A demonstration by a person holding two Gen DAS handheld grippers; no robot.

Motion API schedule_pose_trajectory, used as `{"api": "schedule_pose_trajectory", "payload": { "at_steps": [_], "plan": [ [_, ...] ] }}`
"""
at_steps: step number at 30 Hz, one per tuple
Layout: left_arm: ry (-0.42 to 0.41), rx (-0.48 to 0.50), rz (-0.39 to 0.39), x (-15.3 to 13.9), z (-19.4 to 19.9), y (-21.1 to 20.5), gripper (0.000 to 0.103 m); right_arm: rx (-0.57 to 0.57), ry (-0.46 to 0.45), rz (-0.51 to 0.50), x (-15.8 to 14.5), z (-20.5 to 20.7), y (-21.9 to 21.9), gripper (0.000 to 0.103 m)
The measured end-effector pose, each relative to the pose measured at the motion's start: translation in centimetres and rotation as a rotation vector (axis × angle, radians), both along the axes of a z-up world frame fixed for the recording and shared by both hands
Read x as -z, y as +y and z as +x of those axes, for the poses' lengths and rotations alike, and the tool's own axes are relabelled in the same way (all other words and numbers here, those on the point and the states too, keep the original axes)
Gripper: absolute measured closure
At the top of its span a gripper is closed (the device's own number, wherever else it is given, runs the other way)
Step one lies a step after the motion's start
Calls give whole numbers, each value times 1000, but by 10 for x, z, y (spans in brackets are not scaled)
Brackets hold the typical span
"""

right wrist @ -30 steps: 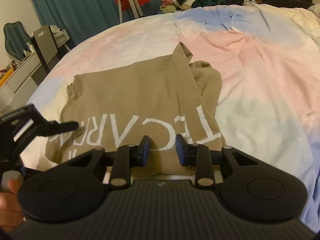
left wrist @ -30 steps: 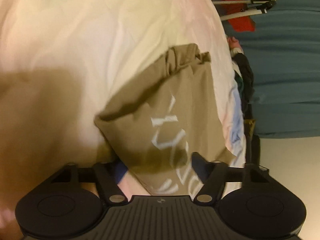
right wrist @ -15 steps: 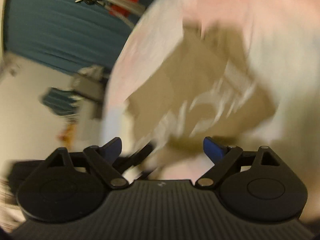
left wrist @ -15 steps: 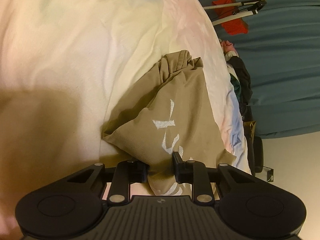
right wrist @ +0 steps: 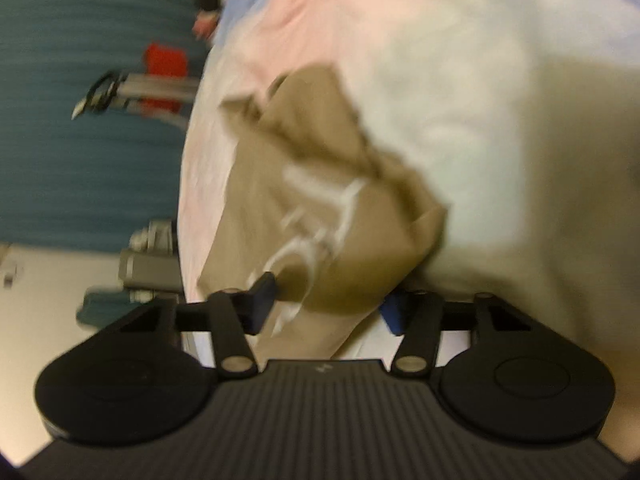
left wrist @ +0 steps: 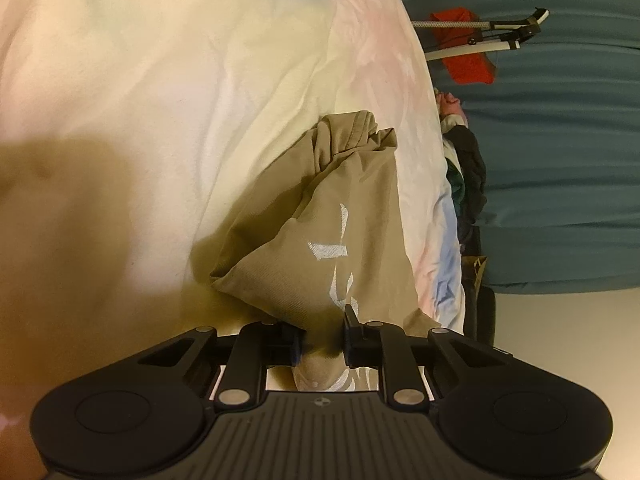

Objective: Fold clothes

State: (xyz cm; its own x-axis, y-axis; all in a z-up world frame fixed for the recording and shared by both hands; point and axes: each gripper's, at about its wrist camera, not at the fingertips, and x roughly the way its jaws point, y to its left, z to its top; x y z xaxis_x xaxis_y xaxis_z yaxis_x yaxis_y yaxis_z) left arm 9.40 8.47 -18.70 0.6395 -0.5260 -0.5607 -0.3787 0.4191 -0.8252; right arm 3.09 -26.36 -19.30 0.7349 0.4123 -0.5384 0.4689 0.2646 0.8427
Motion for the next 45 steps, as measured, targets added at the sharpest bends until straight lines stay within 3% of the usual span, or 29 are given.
{"api": "schedule_pose_trajectory", "payload": {
  "at_steps": [5,10,14,19,23,26,32,35,38,42,45],
  "plan": [
    [-13,20,0,-5,-1,-1,84,23,3,-44,-2,-3,0,79],
    [-59,35,26,-17,-5,-3,84,33,-70,-128,-18,-8,3,83],
    [-87,59,-3,-31,-12,-6,84,46,-118,-125,-36,-18,-10,84],
    [-123,104,-65,-66,-23,-18,84,57,-192,-54,-77,-40,-34,84],
    [-160,192,-67,-106,-16,-56,84,69,-243,-65,-113,-52,-67,84],
    [-152,267,-60,-127,10,-92,84,98,-247,-95,-138,-40,-104,84],
    [-146,388,29,-161,111,-195,84,191,-238,-260,-180,29,-178,84],
    [-180,399,79,-182,165,-251,84,214,-255,-344,-198,76,-215,84],
    [-282,407,152,-202,209,-294,84,218,-341,-422,-210,113,-247,84],
    [-365,413,221,-180,244,-331,84,204,-384,-493,-182,146,-270,84],
    [-396,475,338,-135,246,-348,84,184,-301,-504,-125,157,-272,84]
  ]
}}
